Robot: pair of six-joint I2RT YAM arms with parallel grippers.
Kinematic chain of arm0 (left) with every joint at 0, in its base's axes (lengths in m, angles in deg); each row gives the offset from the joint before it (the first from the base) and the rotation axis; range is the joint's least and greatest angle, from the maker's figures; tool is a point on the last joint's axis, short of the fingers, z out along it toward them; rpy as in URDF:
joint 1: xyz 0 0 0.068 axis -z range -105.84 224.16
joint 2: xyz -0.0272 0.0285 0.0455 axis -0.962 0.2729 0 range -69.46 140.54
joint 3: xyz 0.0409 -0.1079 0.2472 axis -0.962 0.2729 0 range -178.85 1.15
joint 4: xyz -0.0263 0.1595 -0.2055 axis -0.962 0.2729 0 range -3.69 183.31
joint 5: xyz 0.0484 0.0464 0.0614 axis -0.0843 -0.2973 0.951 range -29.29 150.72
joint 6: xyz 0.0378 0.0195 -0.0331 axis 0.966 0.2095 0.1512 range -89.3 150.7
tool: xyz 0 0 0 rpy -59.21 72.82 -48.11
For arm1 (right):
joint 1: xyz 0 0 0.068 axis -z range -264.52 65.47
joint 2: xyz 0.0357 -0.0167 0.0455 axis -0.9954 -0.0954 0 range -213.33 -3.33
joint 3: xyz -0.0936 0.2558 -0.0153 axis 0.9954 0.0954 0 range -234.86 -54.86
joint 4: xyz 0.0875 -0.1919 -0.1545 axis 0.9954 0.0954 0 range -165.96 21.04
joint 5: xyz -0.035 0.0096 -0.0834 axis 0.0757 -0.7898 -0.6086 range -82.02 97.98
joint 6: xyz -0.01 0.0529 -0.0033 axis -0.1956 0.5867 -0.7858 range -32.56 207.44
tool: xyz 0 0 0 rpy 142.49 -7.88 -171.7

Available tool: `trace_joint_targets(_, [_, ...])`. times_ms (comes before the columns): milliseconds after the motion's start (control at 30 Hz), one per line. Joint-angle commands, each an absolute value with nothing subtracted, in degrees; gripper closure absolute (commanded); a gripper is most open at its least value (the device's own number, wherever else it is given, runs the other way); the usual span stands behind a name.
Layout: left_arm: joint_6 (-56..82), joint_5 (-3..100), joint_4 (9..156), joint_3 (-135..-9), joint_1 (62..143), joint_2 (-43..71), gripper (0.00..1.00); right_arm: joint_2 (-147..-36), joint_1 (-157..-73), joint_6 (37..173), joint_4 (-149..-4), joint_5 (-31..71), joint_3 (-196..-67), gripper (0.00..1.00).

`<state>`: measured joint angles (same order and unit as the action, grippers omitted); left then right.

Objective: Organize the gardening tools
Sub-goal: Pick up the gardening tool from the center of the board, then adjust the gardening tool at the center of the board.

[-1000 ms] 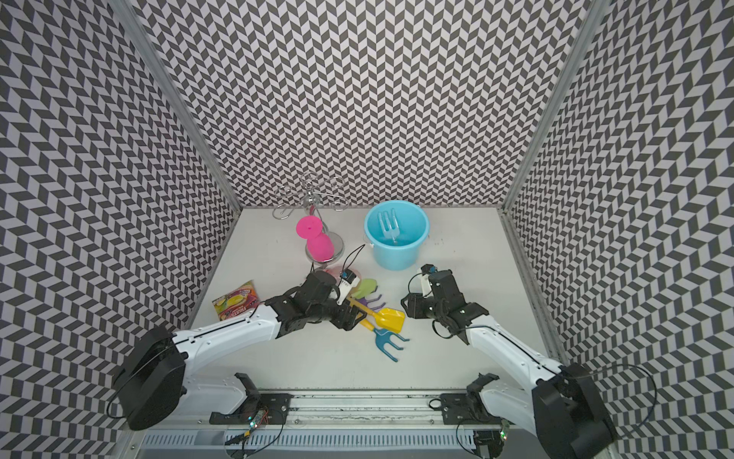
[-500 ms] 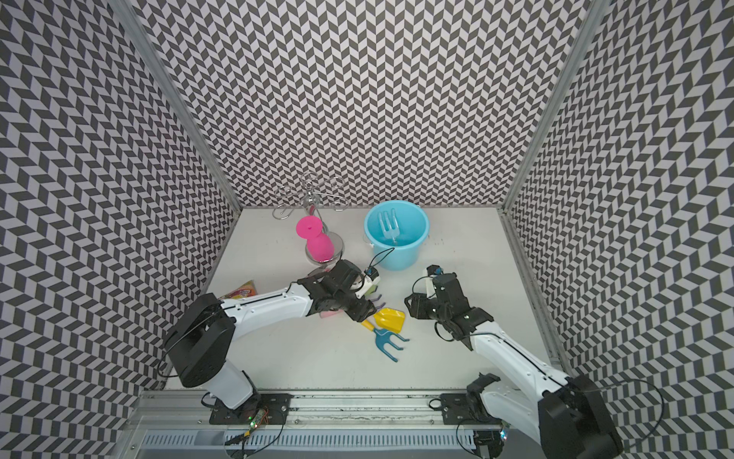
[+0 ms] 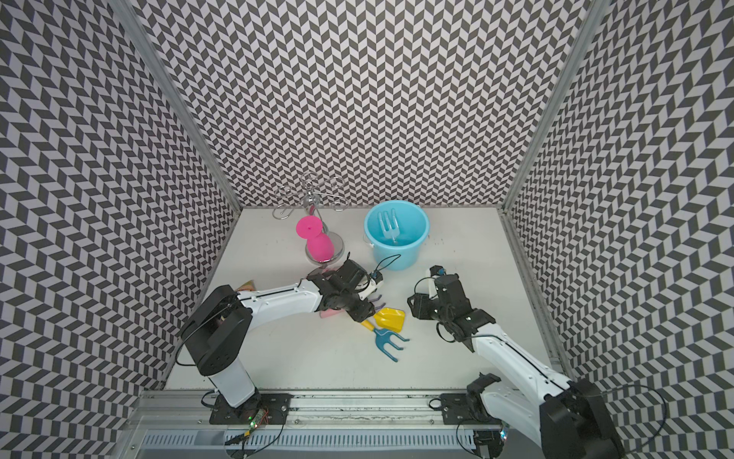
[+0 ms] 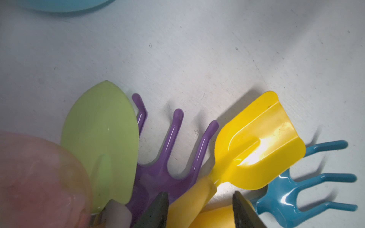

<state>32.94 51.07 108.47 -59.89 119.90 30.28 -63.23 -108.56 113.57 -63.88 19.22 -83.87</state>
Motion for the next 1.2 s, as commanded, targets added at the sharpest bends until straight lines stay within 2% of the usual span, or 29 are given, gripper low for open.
trace_joint_targets(0, [33.69,52.05,109.27,-59.20,120.39,30.05,0.47,-62.16,-107.96,113.48,-65.06,18.18,-83.33,0.45])
trace_joint_targets(533, [35.14,61.84,109.36,-58.28,124.15,30.70,0.50,-63.00,-107.64,114.14,-64.71,15.81,-84.13,0.45])
trace_joint_targets(667, [35.12,63.54,108.49,-58.39,124.80,31.35,0.56,-63.18,-107.53,114.18,-64.62,15.42,-84.21,0.45])
trace_joint_targets(1100, [35.18,64.76,108.12,-59.06,127.51,33.52,0.56,-63.26,-107.12,114.41,-64.88,15.32,-83.44,0.45])
trace_joint_targets(1167, [35.26,64.28,108.11,-59.06,127.67,33.42,0.60,-63.27,-107.05,114.40,-64.96,15.27,-83.25,0.45])
